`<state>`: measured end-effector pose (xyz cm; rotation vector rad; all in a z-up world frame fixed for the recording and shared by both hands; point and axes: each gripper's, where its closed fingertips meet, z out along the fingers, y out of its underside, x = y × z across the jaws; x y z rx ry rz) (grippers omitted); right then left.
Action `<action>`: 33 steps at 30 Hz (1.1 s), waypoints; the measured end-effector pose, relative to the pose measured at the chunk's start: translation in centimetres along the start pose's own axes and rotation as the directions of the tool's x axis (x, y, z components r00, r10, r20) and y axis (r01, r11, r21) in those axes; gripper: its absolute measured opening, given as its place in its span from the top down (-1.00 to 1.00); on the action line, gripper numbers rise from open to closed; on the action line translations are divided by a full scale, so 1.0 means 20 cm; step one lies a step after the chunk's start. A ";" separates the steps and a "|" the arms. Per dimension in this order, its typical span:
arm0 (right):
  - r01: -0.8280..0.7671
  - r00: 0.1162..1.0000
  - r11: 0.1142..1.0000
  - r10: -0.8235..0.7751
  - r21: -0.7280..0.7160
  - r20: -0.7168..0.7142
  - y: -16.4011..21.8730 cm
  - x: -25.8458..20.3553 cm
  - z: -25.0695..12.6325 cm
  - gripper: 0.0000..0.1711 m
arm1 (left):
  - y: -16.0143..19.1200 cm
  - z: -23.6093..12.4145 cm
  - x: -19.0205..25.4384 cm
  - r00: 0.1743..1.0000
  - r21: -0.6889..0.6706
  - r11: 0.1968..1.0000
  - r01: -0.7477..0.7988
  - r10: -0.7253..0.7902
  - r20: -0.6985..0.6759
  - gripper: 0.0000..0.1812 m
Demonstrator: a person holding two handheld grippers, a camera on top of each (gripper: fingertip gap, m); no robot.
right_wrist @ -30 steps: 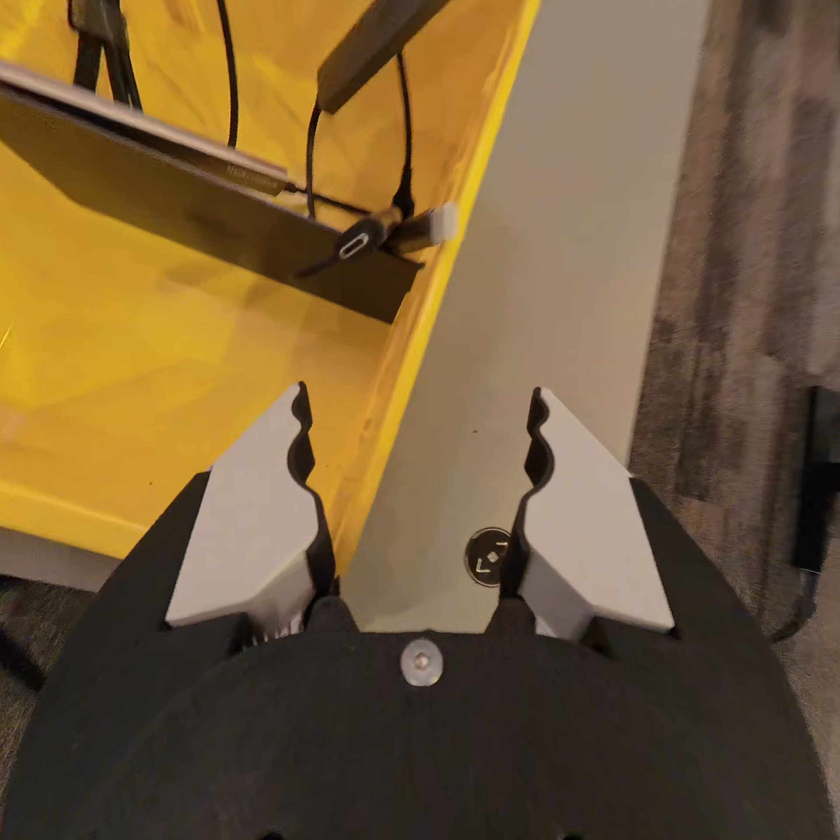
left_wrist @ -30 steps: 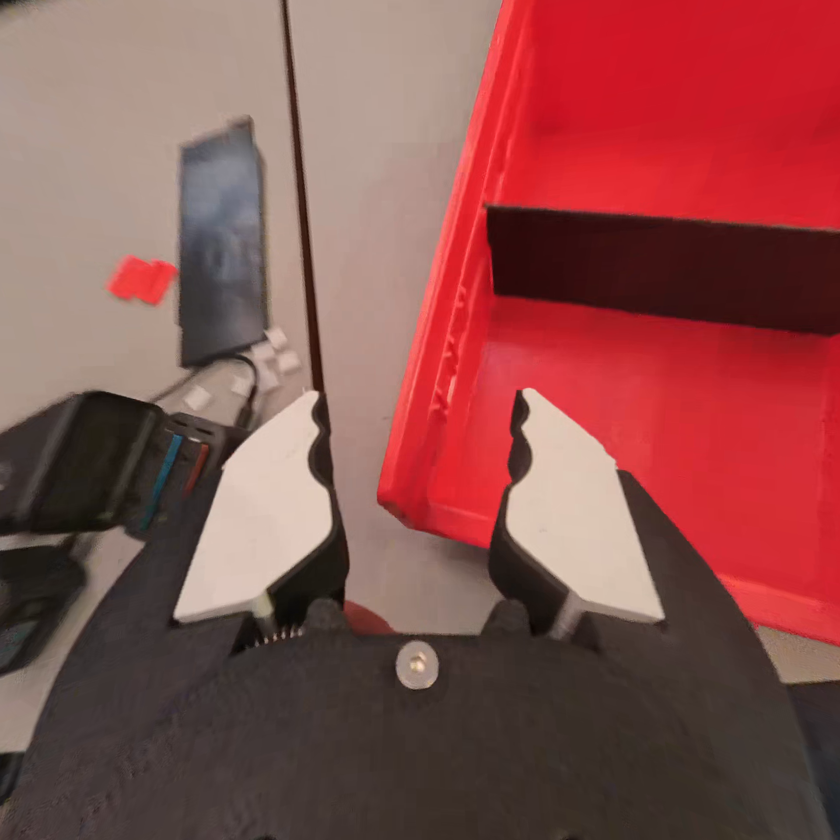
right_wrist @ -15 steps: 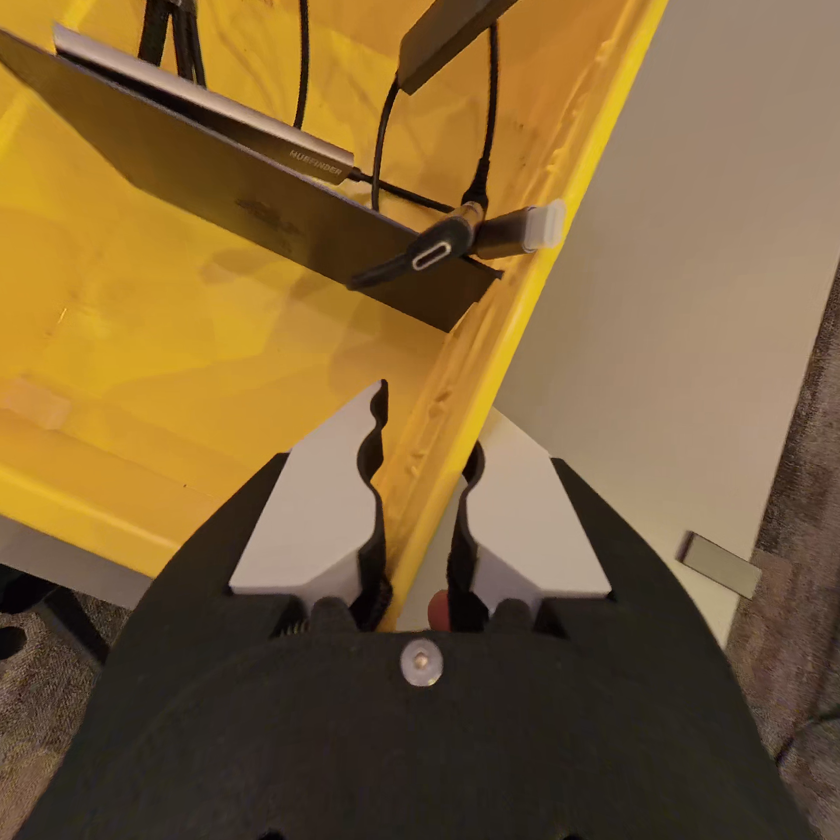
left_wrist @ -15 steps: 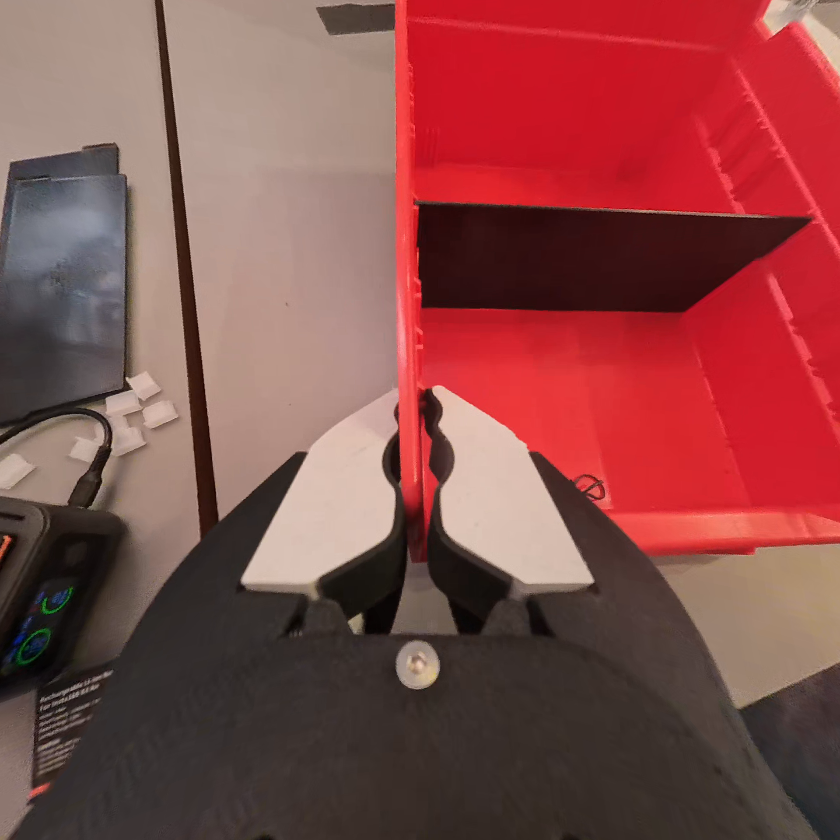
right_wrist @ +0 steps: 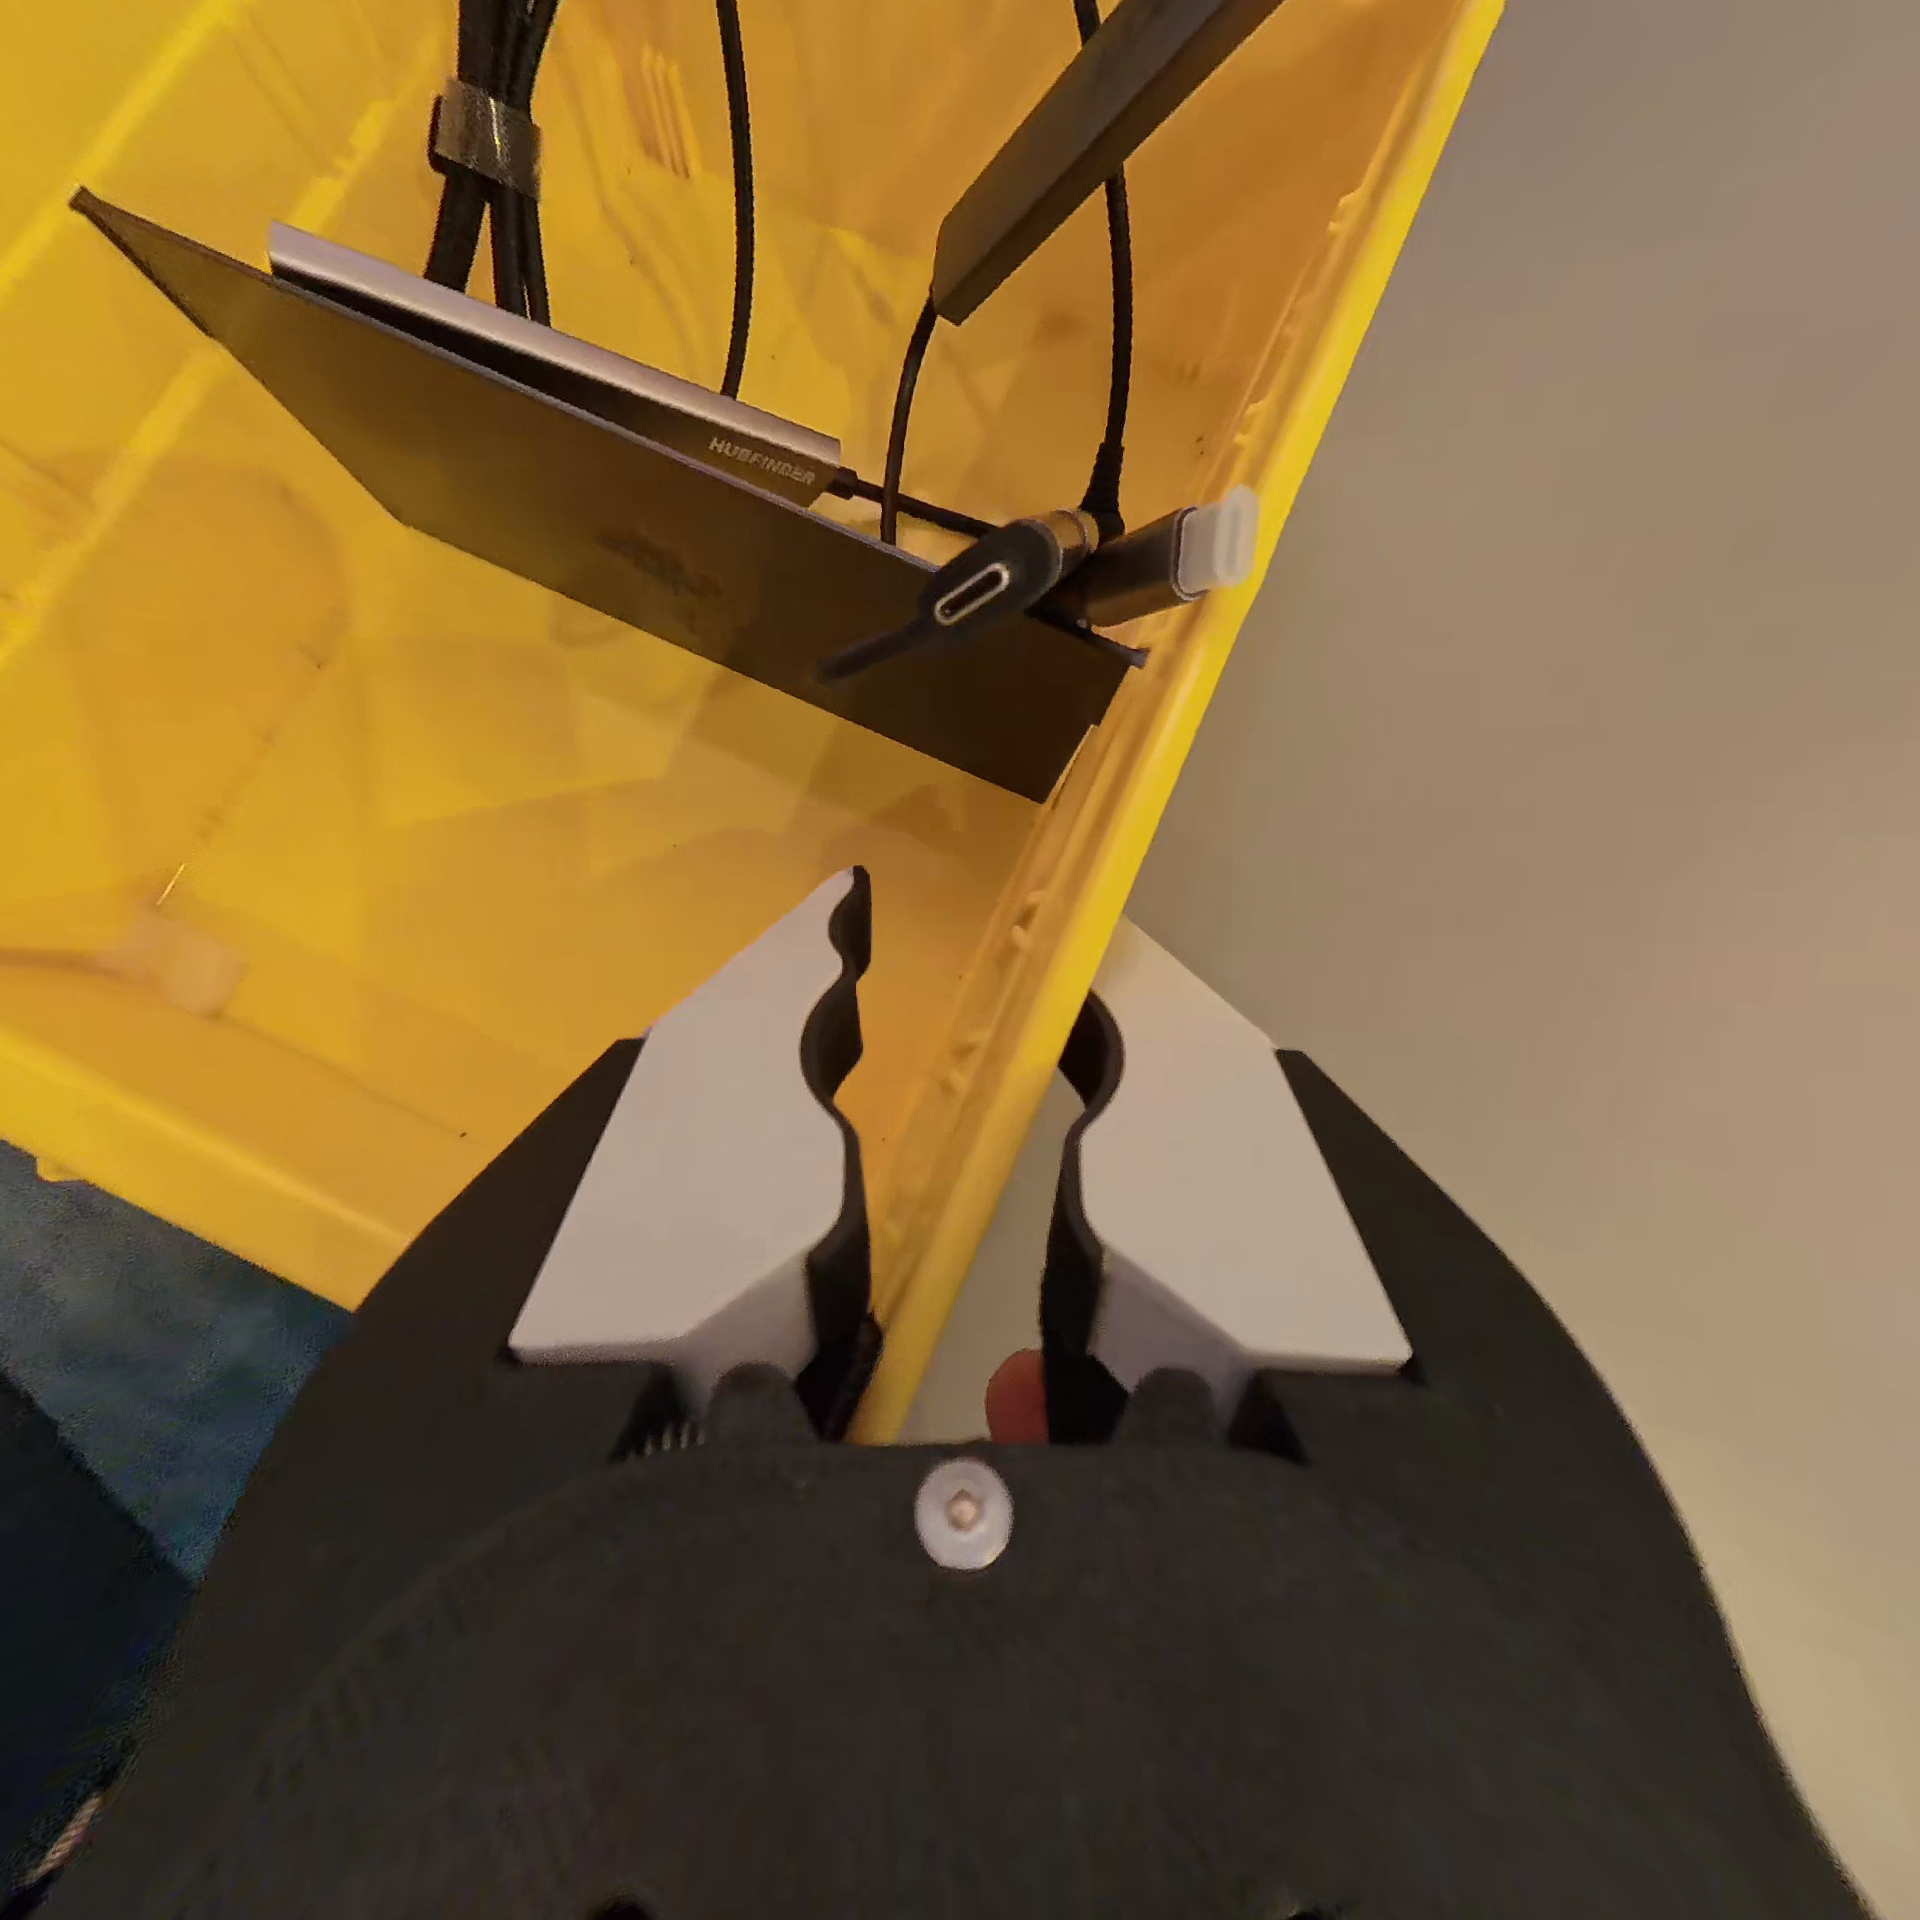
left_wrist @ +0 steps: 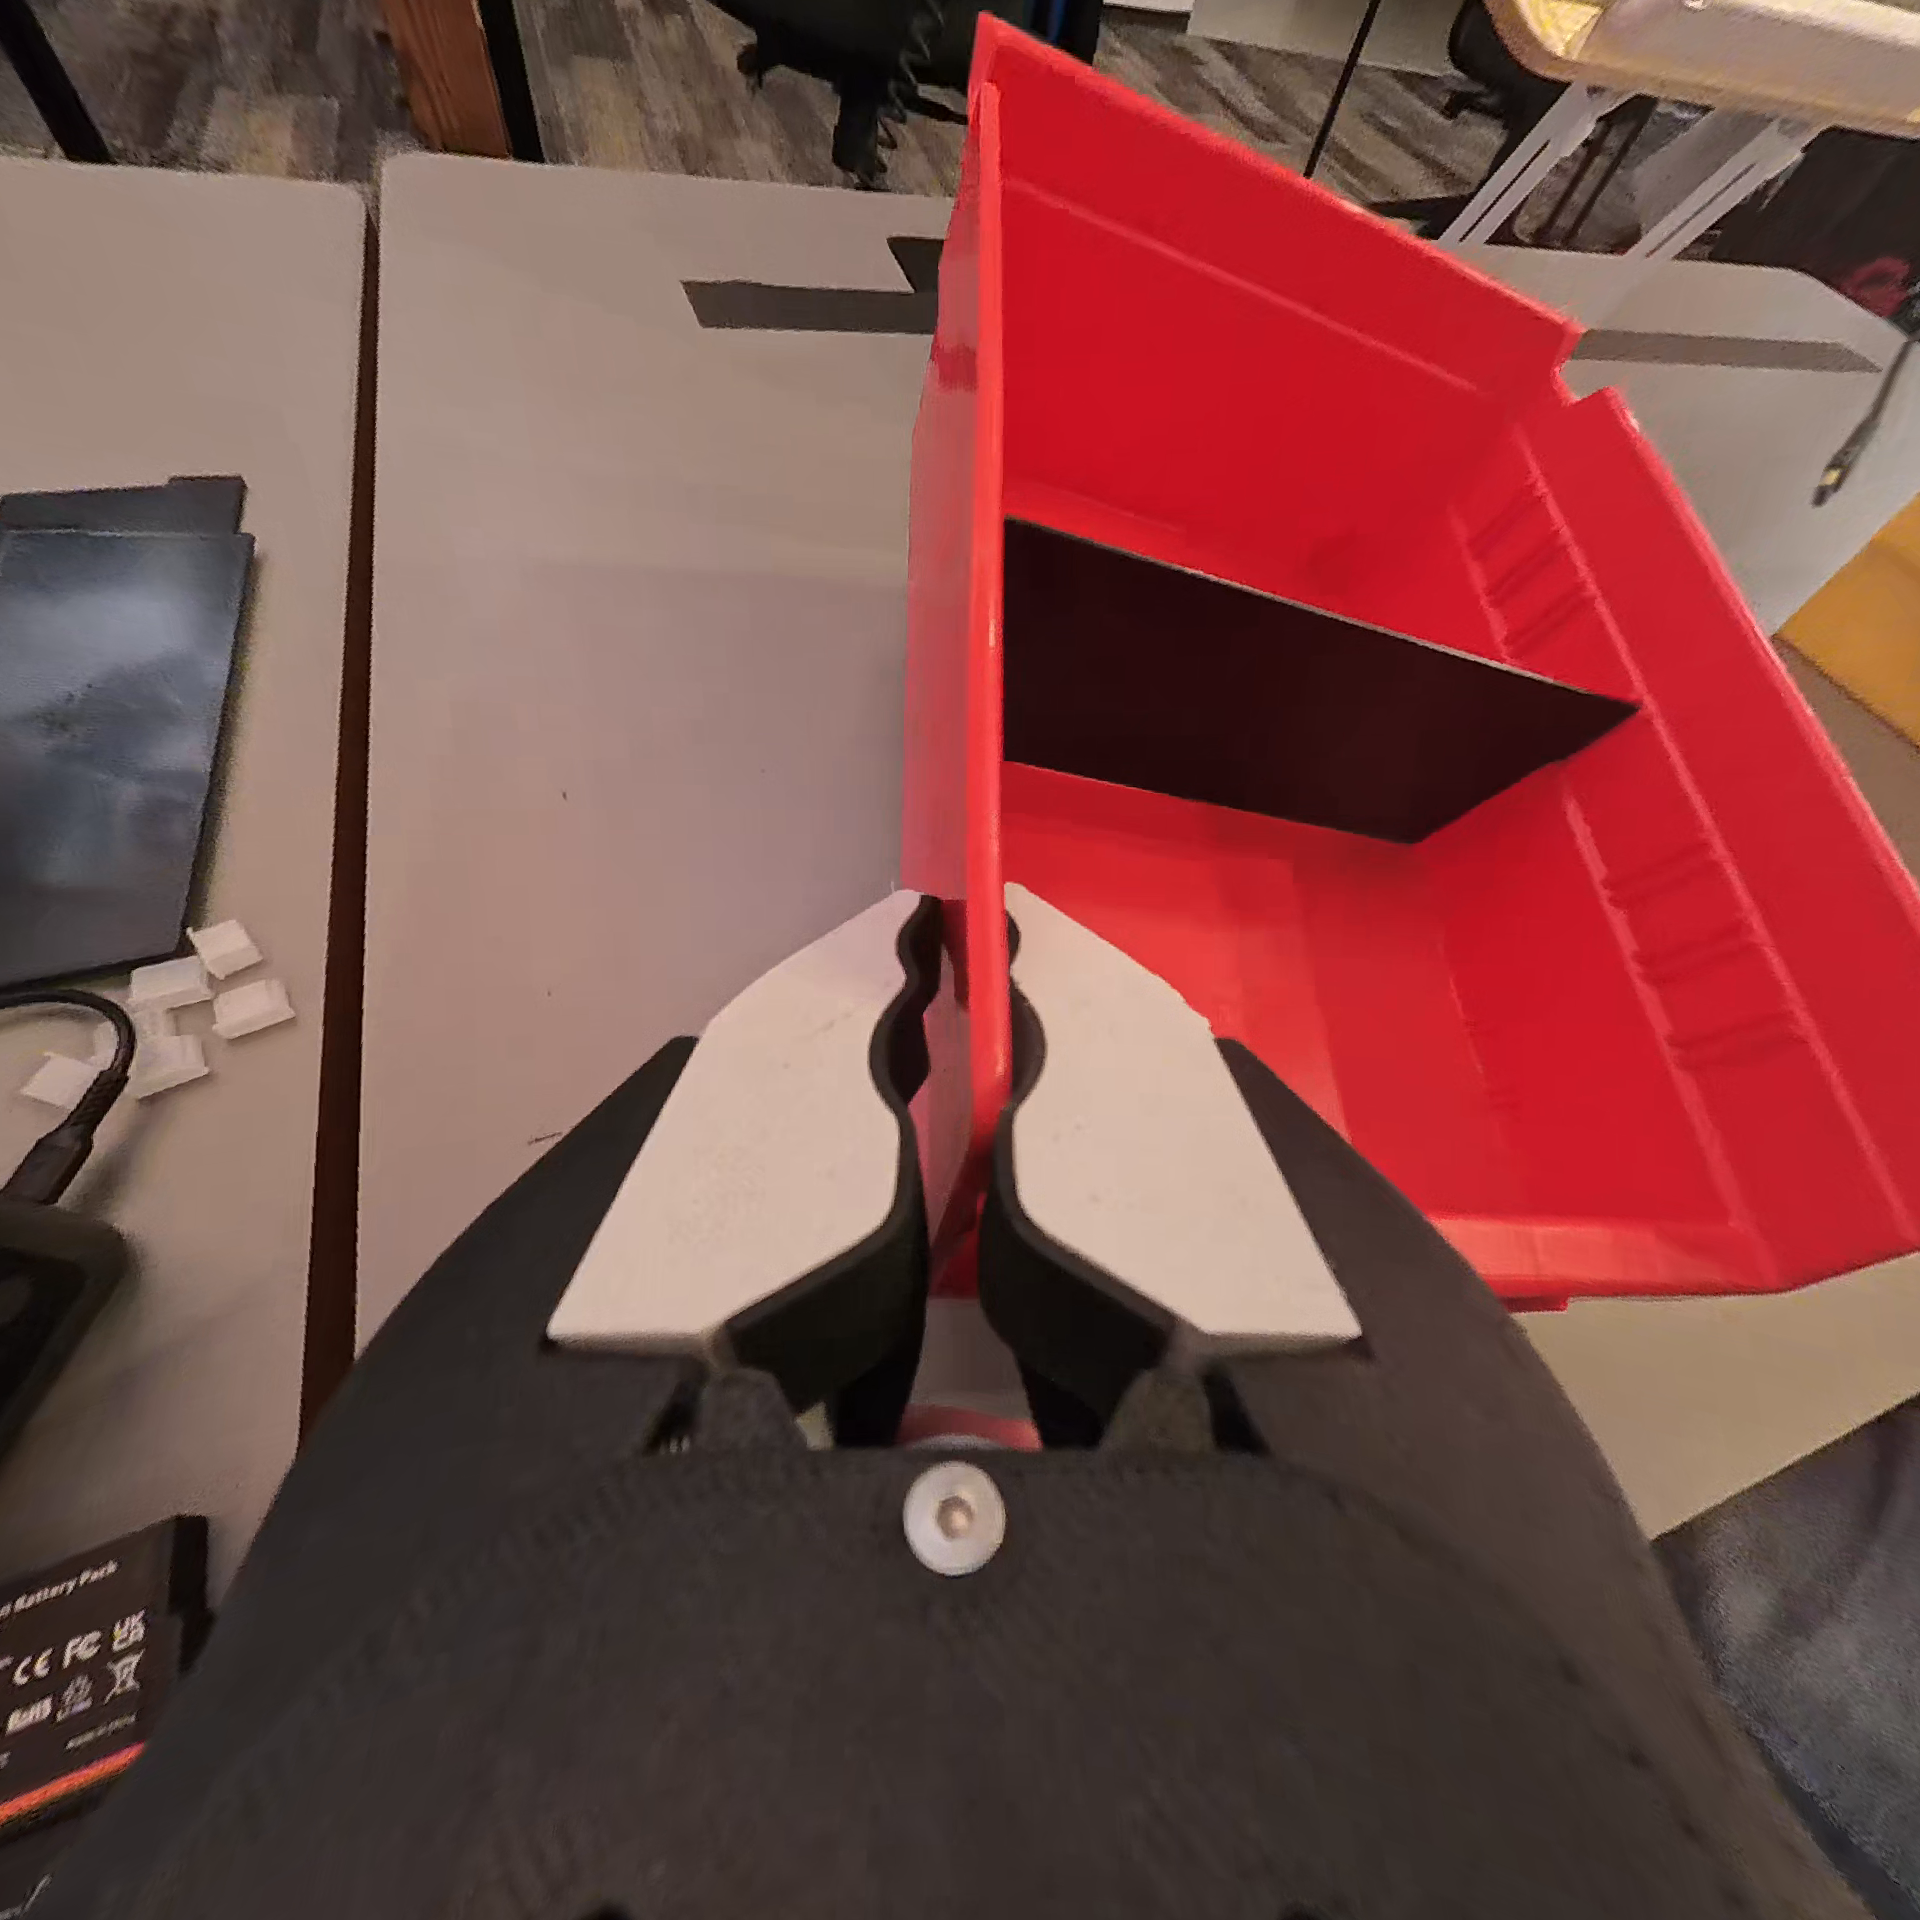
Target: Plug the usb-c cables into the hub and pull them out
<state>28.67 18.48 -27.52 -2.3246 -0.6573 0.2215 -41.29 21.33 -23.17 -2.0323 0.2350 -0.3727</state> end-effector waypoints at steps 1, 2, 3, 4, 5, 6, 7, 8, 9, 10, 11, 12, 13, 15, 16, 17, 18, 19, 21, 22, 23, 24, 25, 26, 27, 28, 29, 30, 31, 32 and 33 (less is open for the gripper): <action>0.005 1.000 1.000 -0.005 0.009 0.024 -0.03 -0.07 0.03 0.60 | 0.00 -0.01 0.00 1.000 0.003 1.000 -0.004 0.004 0.004 0.94; 0.007 0.999 1.000 -0.008 0.020 0.051 -0.07 -0.14 0.05 0.55 | 0.00 -0.03 0.01 1.000 0.007 1.000 -0.004 0.004 0.005 0.94; 0.009 0.997 0.999 -0.011 0.032 0.076 -0.10 -0.21 0.08 0.49 | -0.01 -0.05 0.02 1.000 0.016 1.000 -0.002 0.002 0.006 0.94; 0.007 0.994 0.999 -0.012 0.048 0.111 -0.13 -0.29 0.11 0.38 | -0.01 -0.07 0.03 1.000 0.028 1.000 0.005 -0.005 0.005 0.94; -0.007 0.988 0.998 -0.004 0.067 0.154 -0.17 -0.37 0.13 0.32 | -0.02 -0.10 0.03 1.000 0.042 0.999 0.020 -0.020 0.002 0.94; -0.023 0.983 0.996 0.007 0.086 0.185 -0.21 -0.43 0.16 0.28 | -0.04 -0.12 0.04 0.999 0.060 0.997 0.038 -0.038 -0.004 0.94; -0.028 0.979 0.995 0.007 0.100 0.205 -0.24 -0.50 0.19 0.23 | -0.05 -0.16 0.04 0.998 0.082 0.995 0.058 -0.058 -0.009 0.94; -0.025 0.976 0.994 0.001 0.109 0.219 -0.27 -0.55 0.21 0.21 | -0.07 -0.19 0.04 0.997 0.107 0.991 0.078 -0.077 -0.013 0.94; -0.023 0.974 0.993 -0.004 0.116 0.228 -0.30 -0.61 0.24 0.20 | -0.08 -0.23 0.04 0.995 0.132 0.987 0.096 -0.095 -0.013 0.94; -0.028 0.970 0.992 -0.002 0.122 0.242 -0.34 -0.66 0.26 0.18 | -0.10 -0.27 0.03 0.994 0.157 0.981 0.113 -0.113 -0.010 0.94; -0.030 0.965 0.991 -0.005 0.129 0.261 -0.37 -0.72 0.29 0.13 | -0.12 -0.31 0.03 0.992 0.182 0.975 0.127 -0.128 -0.005 0.93; -0.019 0.959 0.991 -0.020 0.134 0.282 -0.40 -0.79 0.32 0.06 | -0.14 -0.35 0.02 0.990 0.206 0.969 0.134 -0.138 0.002 0.93; -0.007 0.952 0.990 -0.037 0.141 0.302 -0.43 -0.86 0.34 -0.01 | -0.15 -0.39 0.02 0.989 0.227 0.964 0.139 -0.145 0.009 0.93; -0.013 0.934 0.988 -0.044 0.155 0.355 -0.49 -1.01 0.38 -0.16 | -0.17 -0.46 0.01 0.987 0.258 0.955 0.148 -0.158 0.019 0.93; -0.016 0.924 0.987 -0.047 0.160 0.380 -0.53 -1.08 0.40 -0.19 | -0.17 -0.50 0.01 0.986 0.274 0.950 0.151 -0.163 0.023 0.93; -0.003 0.915 0.987 -0.063 0.163 0.399 -0.56 -1.15 0.42 -0.25 | -0.18 -0.53 0.01 0.985 0.287 0.945 0.156 -0.170 0.025 0.93; 0.016 0.908 0.986 -0.084 0.167 0.410 -0.58 -1.21 0.45 -0.26 | -0.18 -0.57 0.01 0.983 0.300 0.939 0.167 -0.182 0.023 0.93; 0.029 0.903 0.985 -0.099 0.171 0.418 -0.62 -1.27 0.48 -0.27 | -0.19 -0.60 0.01 0.981 0.314 0.933 0.178 -0.194 0.020 0.93; 0.029 0.888 0.983 -0.108 0.180 0.447 -0.69 -1.39 0.53 -0.32 | -0.20 -0.65 0.00 0.977 0.341 0.920 0.195 -0.214 0.019 0.93; 0.032 0.879 0.983 -0.115 0.183 0.463 -0.72 -1.46 0.56 -0.37 | -0.20 -0.68 0.00 0.975 0.352 0.914 0.201 -0.222 0.020 0.93; 0.034 0.869 0.982 -0.121 0.185 0.479 -0.75 -1.53 0.58 -0.45 | -0.21 -0.71 0.00 0.974 0.365 0.909 0.201 -0.225 0.025 0.93; 0.038 0.858 0.982 -0.128 0.187 0.497 -0.78 -1.61 0.60 -0.53 | -0.22 -0.73 -0.01 0.974 0.378 0.905 0.196 -0.225 0.034 0.93; 0.042 0.846 0.981 -0.135 0.188 0.516 -0.81 -1.69 0.62 -0.59 | -0.23 -0.76 -0.01 0.973 0.388 0.901 0.195 -0.228 0.041 0.93; 0.033 0.829 0.982 -0.131 0.186 0.543 -0.85 -1.77 0.64 -0.65 | -0.24 -0.79 -0.01 0.972 0.397 0.897 0.195 -0.232 0.047 0.93; 0.014 0.808 0.983 -0.119 0.183 0.576 -0.88 -1.85 0.64 -0.70 | -0.24 -0.82 -0.01 0.971 0.409 0.892 0.193 -0.235 0.053 0.93; 0.002 0.782 0.984 -0.114 0.180 0.613 -0.91 -1.94 0.65 -0.74 | -0.25 -0.84 -0.01 0.970 0.419 0.887 0.193 -0.238 0.057 0.93; 0.005 0.749 0.984 -0.120 0.176 0.651 -0.93 -2.02 0.65 -0.74 | -0.26 -0.86 0.00 0.969 0.428 0.883 0.192 -0.240 0.059 0.93; 0.008 0.713 0.986 -0.123 0.167 0.691 -0.94 -2.10 0.65 -0.74 | -0.27 -0.88 0.00 0.969 0.436 0.880 0.188 -0.239 0.063 0.93; -0.003 0.677 0.988 -0.109 0.152 0.727 -0.96 -2.16 0.65 -0.76 | -0.28 -0.90 0.00 0.969 0.444 0.877 0.184 -0.237 0.066 0.93; -0.018 0.640 0.990 -0.097 0.140 0.762 -0.98 -2.21 0.63 -0.75 | -0.29 -0.91 0.01 0.970 0.450 0.875 0.180 -0.235 0.069 0.93; -0.021 0.617 0.990 -0.098 0.140 0.781 -0.99 -2.24 0.62 -0.76 | -0.30 -0.93 0.03 0.970 0.455 0.873 0.175 -0.232 0.072 0.93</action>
